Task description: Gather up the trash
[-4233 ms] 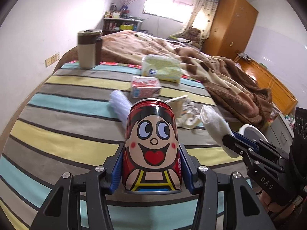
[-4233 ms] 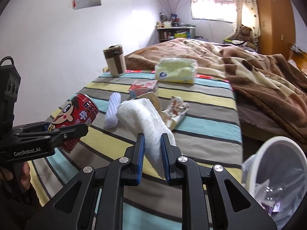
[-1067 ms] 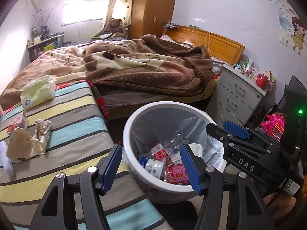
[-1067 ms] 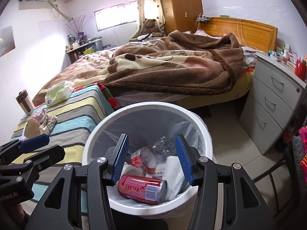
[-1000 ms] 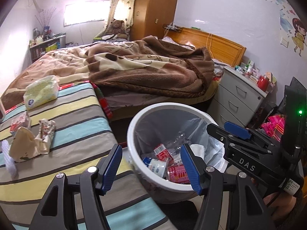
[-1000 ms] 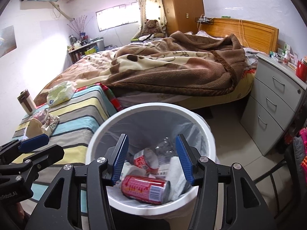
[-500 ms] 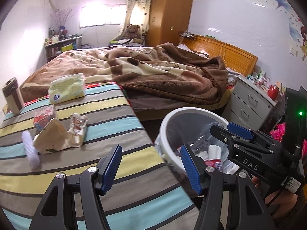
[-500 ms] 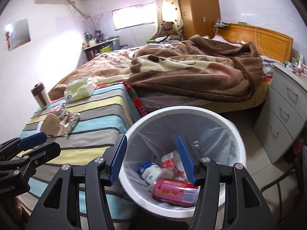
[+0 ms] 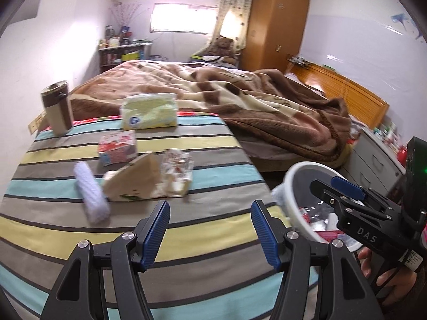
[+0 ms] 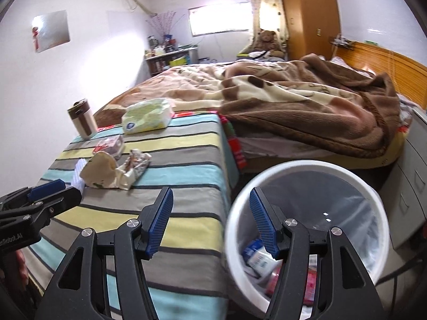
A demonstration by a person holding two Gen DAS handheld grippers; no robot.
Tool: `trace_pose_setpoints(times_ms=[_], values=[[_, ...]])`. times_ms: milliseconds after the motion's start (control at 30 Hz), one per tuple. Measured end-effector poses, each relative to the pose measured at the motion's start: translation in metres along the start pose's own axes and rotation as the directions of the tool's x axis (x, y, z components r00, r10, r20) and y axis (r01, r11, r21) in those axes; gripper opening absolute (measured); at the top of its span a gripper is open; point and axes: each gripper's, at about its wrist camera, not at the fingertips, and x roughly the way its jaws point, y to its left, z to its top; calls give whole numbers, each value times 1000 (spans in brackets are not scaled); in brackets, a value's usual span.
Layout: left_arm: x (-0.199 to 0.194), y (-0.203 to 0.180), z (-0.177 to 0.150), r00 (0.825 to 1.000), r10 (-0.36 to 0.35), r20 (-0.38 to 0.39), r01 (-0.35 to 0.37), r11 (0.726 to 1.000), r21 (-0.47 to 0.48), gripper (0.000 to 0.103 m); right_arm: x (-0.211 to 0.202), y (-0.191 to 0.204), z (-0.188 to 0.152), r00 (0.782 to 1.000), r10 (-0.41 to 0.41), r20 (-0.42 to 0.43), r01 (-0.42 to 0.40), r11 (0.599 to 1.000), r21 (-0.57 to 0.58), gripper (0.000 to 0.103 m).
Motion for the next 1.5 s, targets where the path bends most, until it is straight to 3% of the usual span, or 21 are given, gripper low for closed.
trace_pose_setpoints(times_ms=[367,600,867,1167,1500], values=[[1,73,2,994,109,-10,-109,986,-122,63,26,38,14,994,98,-37,-101,992,-82,62],[20,116,1,986,158,-58,-167,969,-183,63,45,66,21,983,167,-71,-176,974,-141,65],[48,149,0,980,157,-123,-182,955,-236,63,70,88,28,968,217,-128,-239,953,-186,67],[73,166,1,978,115,-172,-156,956,-248,63,93,111,32,956,221,-194,-271,918,-291,67],[66,195,-5,963,171,-206,-217,950,-226,63,112,135,32,930,273,-246,-351,857,-378,68]])
